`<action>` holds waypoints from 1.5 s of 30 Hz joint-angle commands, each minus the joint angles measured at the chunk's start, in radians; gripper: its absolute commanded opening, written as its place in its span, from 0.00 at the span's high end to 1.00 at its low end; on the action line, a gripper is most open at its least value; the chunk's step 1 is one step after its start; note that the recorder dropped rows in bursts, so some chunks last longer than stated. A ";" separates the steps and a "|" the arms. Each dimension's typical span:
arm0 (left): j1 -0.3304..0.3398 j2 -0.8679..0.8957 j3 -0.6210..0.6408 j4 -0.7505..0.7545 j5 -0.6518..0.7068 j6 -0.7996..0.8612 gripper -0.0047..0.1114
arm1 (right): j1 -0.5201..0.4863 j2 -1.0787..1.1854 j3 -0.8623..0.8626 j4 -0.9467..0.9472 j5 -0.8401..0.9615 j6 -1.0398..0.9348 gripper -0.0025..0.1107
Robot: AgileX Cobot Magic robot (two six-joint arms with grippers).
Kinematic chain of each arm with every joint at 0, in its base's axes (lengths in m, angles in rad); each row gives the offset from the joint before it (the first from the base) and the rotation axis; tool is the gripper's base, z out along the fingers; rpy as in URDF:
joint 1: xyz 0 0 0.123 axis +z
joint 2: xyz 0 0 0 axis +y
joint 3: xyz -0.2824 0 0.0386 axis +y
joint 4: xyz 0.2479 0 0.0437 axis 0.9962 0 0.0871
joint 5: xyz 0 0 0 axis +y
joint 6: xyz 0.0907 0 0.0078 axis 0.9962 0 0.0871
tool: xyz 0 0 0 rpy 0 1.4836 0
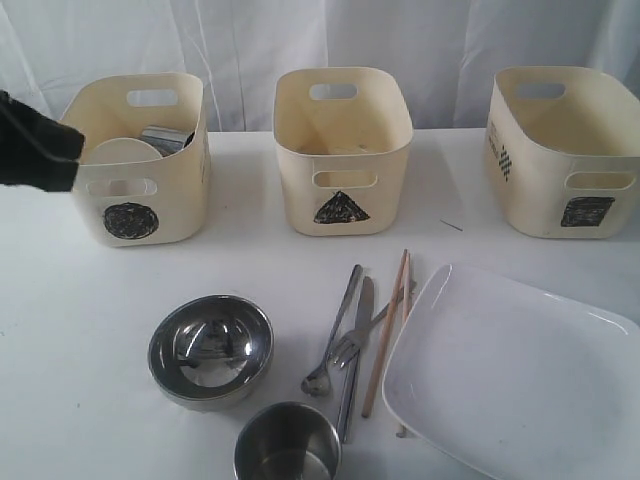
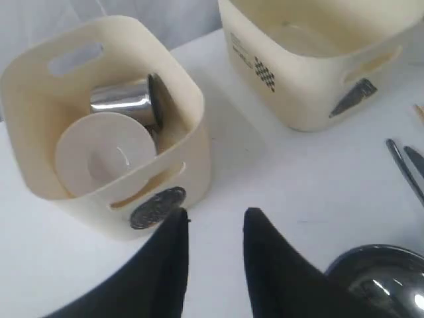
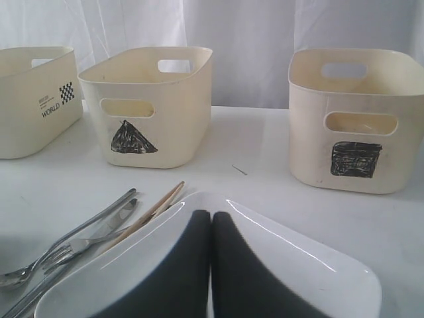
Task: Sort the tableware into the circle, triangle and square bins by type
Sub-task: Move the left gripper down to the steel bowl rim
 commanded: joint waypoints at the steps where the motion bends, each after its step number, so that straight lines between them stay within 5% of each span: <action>1: -0.082 0.009 0.070 -0.019 -0.077 -0.003 0.66 | -0.002 -0.005 0.004 -0.005 -0.004 0.000 0.98; 13: -0.118 0.216 0.071 -0.021 -0.158 -0.075 0.46 | -0.002 -0.005 0.004 -0.005 -0.004 0.000 0.98; 31: -0.196 0.430 0.071 -0.019 -0.229 -0.092 0.46 | -0.002 -0.005 0.004 -0.005 -0.004 0.038 0.98; 45: -0.196 0.456 0.050 -0.019 -0.070 -0.147 0.46 | -0.002 -0.005 0.004 -0.005 -0.004 0.038 0.98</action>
